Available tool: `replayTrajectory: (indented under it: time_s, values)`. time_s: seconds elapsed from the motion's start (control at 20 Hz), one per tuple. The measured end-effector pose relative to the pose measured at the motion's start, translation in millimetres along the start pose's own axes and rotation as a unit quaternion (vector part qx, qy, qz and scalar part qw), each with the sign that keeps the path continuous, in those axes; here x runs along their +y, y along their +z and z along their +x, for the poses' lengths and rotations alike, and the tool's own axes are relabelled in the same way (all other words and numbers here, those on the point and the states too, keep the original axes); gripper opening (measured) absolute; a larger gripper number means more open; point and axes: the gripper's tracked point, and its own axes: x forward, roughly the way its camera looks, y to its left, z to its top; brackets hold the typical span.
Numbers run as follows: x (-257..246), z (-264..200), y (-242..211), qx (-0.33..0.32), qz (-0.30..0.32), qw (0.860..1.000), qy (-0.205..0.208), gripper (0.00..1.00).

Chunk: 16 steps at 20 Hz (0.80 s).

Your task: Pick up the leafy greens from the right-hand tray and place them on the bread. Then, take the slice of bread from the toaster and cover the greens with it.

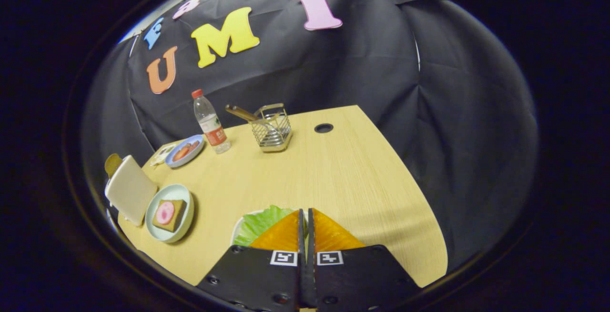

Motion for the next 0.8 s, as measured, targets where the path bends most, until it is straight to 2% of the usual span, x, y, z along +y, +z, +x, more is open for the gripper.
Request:
replayTrajectory:
  time_s: [0.2,0.5,0.65,0.8]
  values:
    - [18,-28,32,-0.027,-0.018,0.999,-0.003,0.00]
    - [54,-54,56,-0.042,-0.054,0.997,-0.026,0.00]
    - [91,-65,68,-0.052,-0.075,0.995,-0.028,0.00]
    - [148,-74,73,-0.060,-0.088,0.994,-0.012,0.00]
